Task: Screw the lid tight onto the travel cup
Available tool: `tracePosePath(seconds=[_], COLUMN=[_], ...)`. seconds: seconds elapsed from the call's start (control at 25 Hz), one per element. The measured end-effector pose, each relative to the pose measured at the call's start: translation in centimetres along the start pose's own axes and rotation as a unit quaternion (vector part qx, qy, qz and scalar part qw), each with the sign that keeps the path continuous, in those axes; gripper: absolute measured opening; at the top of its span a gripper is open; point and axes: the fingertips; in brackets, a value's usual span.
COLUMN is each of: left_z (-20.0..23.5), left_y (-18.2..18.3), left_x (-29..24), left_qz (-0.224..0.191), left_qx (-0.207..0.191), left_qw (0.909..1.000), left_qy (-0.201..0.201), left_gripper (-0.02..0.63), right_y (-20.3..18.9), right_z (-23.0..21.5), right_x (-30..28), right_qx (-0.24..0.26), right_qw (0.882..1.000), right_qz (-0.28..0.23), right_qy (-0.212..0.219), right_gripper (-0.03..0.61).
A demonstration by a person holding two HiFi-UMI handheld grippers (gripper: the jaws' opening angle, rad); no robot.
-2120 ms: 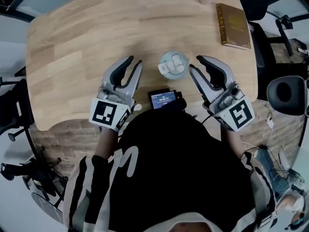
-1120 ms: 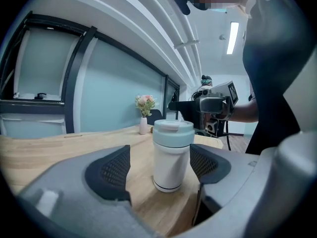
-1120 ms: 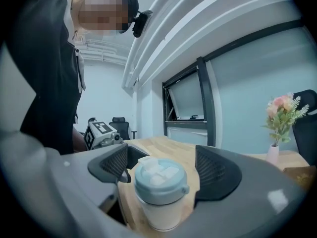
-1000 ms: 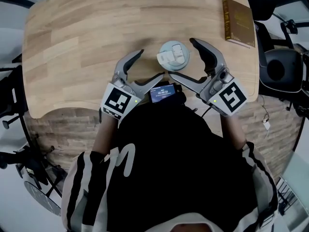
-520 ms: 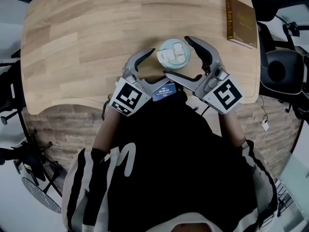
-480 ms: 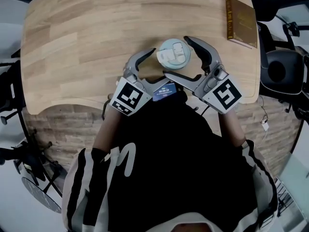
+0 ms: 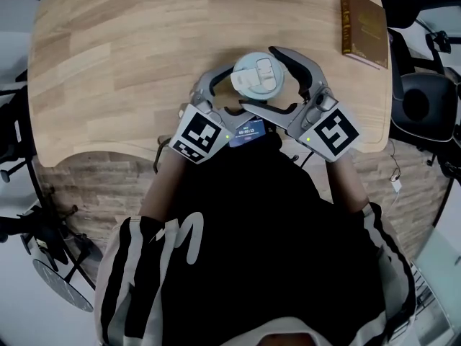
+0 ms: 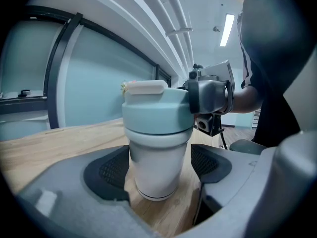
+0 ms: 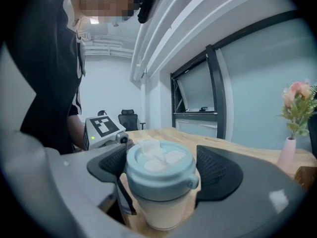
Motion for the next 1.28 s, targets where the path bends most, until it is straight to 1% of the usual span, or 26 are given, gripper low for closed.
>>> tracePosePath(seconds=[0.2, 0.32, 0.64, 0.76, 0.92, 1.12, 1.28], left_z=[0.50, 0.39, 0.34, 0.32, 0.31, 0.36, 0.33], left_y=[0.14, 0.23, 0.24, 0.23, 0.17, 0.19, 0.12], left_x=[-0.56, -0.74, -0.87, -0.93, -0.80, -0.92, -0.84], left_qz=[0.001, -0.001, -0.007, -0.005, -0.006, -0.009, -0.005], left_qx=[-0.008, -0.016, -0.020, -0.020, -0.019, -0.018, -0.018], left_qw=[0.9999, 0.9998, 0.9998, 0.9997, 0.9997, 0.9997, 0.9997], left_qy=[0.012, 0.011, 0.007, 0.010, 0.012, 0.010, 0.014], left_gripper=[0.394, 0.393, 0.390, 0.390, 0.388, 0.388, 0.388], right_y=[0.11, 0.12, 0.19, 0.16, 0.23, 0.26, 0.37], right_z=[-0.03, -0.08, -0.21, -0.21, -0.08, -0.15, -0.07], right_x=[-0.04, 0.11, 0.36, 0.44, 0.40, 0.46, 0.41], right_qx=[0.001, 0.006, 0.009, 0.013, 0.014, 0.015, 0.019], right_qw=[1.000, 1.000, 0.999, 0.999, 0.999, 0.999, 0.999], right_qz=[-0.015, -0.019, -0.035, -0.036, -0.033, -0.041, -0.037], right_qy=[0.007, 0.008, 0.014, 0.019, 0.015, 0.033, 0.028], right_gripper=[0.422, 0.424, 0.430, 0.430, 0.428, 0.428, 0.428])
Point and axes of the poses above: the fingertips, and each gripper's own axes: x backward along the fingers, z to its left, y out of its top, and after that the axes turned 15 degrees about x, right-handed
